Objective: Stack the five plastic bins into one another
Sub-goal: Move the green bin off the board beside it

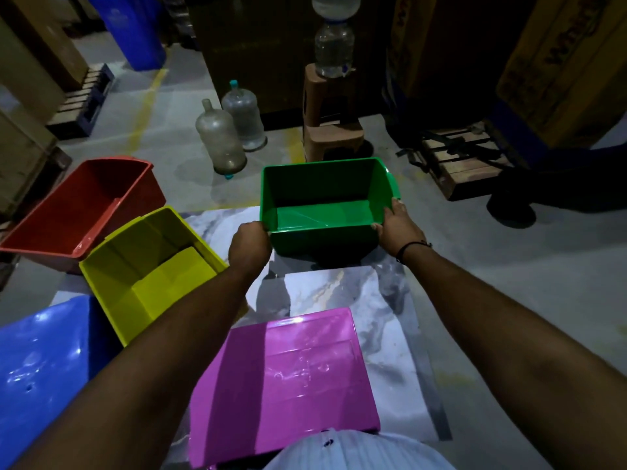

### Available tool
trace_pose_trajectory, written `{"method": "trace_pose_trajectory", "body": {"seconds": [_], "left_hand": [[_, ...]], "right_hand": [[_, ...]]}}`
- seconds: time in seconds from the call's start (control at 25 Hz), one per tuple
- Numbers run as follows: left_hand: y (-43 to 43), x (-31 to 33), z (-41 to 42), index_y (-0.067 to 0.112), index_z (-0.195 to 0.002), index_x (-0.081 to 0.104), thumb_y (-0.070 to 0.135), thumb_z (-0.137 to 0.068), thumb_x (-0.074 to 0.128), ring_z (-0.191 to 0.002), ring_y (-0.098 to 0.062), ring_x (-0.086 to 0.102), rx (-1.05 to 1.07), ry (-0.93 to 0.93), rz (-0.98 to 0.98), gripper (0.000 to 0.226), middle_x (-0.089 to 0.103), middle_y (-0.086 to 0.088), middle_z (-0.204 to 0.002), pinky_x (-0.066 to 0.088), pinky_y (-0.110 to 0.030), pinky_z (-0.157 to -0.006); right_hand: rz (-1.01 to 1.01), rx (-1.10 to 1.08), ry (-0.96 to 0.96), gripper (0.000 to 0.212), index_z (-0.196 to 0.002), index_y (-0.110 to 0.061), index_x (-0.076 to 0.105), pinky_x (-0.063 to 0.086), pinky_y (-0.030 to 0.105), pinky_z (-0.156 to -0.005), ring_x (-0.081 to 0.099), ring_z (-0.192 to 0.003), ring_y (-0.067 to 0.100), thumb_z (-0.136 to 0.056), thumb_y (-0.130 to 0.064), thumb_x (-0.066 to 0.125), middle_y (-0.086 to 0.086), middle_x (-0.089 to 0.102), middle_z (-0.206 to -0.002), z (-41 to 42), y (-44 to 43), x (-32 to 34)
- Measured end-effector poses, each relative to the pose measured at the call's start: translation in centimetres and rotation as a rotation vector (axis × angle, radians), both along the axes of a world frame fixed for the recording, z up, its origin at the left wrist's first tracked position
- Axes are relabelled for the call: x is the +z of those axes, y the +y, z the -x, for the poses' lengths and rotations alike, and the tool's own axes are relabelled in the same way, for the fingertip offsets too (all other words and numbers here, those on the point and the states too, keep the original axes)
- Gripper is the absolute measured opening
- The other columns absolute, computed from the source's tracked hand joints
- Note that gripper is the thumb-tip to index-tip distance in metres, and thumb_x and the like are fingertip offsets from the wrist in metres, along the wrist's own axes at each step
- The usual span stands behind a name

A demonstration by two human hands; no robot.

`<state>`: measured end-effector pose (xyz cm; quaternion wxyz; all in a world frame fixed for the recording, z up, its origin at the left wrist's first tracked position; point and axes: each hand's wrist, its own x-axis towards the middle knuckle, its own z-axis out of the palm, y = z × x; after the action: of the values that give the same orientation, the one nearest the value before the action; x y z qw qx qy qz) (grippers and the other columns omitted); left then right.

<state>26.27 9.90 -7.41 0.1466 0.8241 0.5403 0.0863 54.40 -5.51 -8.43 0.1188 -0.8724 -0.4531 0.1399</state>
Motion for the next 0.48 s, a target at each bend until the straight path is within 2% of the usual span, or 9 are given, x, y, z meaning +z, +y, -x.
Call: {"method": "trace_pose_trajectory", "body": {"seconds": [0.24, 0.36, 0.48], "left_hand": [[0.5, 0.2, 0.3, 0.009, -0.103, 0.077, 0.010, -0.092, 0.056, -0.094, -0.040, 0.068, -0.059, -0.044, -0.003, 0.023, 0.075, -0.018, -0.099, 0.055, -0.041, -0.075], [0.0, 0.5, 0.7, 0.012, -0.107, 0.076, 0.013, -0.094, 0.056, -0.099, -0.040, 0.066, -0.097, -0.064, -0.016, 0.023, 0.074, -0.018, -0.102, 0.055, -0.042, -0.077], [-0.4, 1.1, 1.9, 0.019, -0.109, 0.073, 0.019, -0.092, 0.056, -0.097, -0.039, 0.067, -0.129, -0.039, -0.126, 0.024, 0.075, -0.014, -0.099, 0.057, -0.043, -0.074]], "right_hand": [[0.005, 0.003, -0.028, 0.050, -0.141, 0.000, 0.042, 0.022, 0.047, -0.122, 0.010, -0.153, 0.037, -0.102, -0.031, 0.049, 0.025, 0.014, -0.163, -0.2, 0.4, -0.2], [-0.082, -0.026, -0.055, 0.050, -0.141, 0.000, 0.041, 0.023, 0.046, -0.122, 0.015, -0.151, 0.039, -0.099, -0.025, 0.051, 0.026, 0.021, -0.161, 0.9, -0.2, -0.3], [-0.214, -0.011, -0.121, 0.050, -0.140, 0.000, 0.045, 0.025, 0.046, -0.121, 0.021, -0.150, 0.039, -0.095, -0.020, 0.055, 0.026, 0.029, -0.158, 3.6, -0.6, -0.6]]}}
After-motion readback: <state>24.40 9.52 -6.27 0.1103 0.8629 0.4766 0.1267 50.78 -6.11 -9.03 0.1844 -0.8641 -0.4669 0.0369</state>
